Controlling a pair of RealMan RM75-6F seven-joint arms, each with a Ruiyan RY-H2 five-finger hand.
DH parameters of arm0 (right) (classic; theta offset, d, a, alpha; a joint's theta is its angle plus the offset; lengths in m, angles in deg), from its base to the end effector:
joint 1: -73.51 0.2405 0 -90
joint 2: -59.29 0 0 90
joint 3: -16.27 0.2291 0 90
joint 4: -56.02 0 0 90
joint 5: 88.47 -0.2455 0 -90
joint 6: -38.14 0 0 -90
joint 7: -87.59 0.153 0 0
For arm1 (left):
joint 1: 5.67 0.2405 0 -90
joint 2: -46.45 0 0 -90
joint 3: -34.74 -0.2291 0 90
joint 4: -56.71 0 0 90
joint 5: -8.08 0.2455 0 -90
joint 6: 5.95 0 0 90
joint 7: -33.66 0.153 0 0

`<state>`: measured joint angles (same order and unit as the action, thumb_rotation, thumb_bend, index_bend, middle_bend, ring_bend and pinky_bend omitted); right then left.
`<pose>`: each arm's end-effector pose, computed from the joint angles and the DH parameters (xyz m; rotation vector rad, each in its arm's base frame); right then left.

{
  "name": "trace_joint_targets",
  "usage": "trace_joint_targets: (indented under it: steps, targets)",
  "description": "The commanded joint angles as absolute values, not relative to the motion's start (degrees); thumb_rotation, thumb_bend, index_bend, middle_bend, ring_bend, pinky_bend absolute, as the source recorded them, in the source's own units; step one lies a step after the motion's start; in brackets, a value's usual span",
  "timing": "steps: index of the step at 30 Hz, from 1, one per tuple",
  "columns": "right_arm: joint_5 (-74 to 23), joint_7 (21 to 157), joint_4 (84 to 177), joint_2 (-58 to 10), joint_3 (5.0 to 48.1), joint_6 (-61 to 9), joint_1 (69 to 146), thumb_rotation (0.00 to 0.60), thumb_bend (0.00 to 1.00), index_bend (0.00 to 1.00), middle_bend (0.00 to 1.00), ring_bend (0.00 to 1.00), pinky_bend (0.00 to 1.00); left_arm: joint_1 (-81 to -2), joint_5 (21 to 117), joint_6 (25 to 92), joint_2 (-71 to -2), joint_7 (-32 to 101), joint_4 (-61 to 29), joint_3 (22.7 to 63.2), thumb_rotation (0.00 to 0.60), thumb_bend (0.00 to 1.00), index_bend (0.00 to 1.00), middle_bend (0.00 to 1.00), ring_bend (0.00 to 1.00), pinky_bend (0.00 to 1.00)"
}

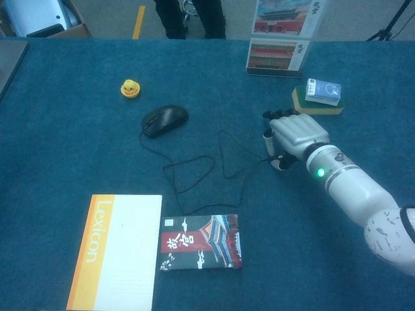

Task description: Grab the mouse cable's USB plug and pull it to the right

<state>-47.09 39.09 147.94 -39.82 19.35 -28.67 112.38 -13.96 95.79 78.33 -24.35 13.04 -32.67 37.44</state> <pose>-0.1432 -0.2560 -0.1107 1.8557 -1.0194 0.5004 -0.2811 0.2069 0.0796 -1.2949 -1.2037 -1.2675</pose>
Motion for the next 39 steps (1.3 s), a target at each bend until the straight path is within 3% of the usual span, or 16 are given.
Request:
trace_joint_targets:
  steps: [1,9,26,39]
  targets:
    - [-47.0,39.2,148.1,-39.7,19.4,-28.7,112.3,0.600,0.29,0.64,0.09,0.00,0.02,-14.0,95.8,78.3,-24.4,13.0,-32.6,37.5,0.600,0.00,0.44,0.29,0.31,0.52]
    - [-42.6,41.0,151.3,-37.7,19.6,-31.3,111.2,0.600,0.31,0.65,0.10,0.00,0.02,-13.9,95.3,78.5,-24.4,13.1,-32.4,37.8,0.600,0.00,0.44,0.29,0.31,0.52]
    - [-22.2,54.4,156.7,-24.2,18.5,-38.9,105.4,0.600,0.31,0.66,0.11,0.00,0.02,-13.3,91.9,79.4,-25.3,14.0,-31.1,40.1,0.600,0.00,0.44,0.29,0.31,0.52]
    - [-18.7,58.5,156.7,-22.3,20.5,-38.1,103.8,0.600,0.31,0.66,0.11,0.00,0.02,-14.0,91.1,77.8,-26.3,14.6,-30.2,40.7,0.600,0.00,0.44,0.29,0.31,0.52]
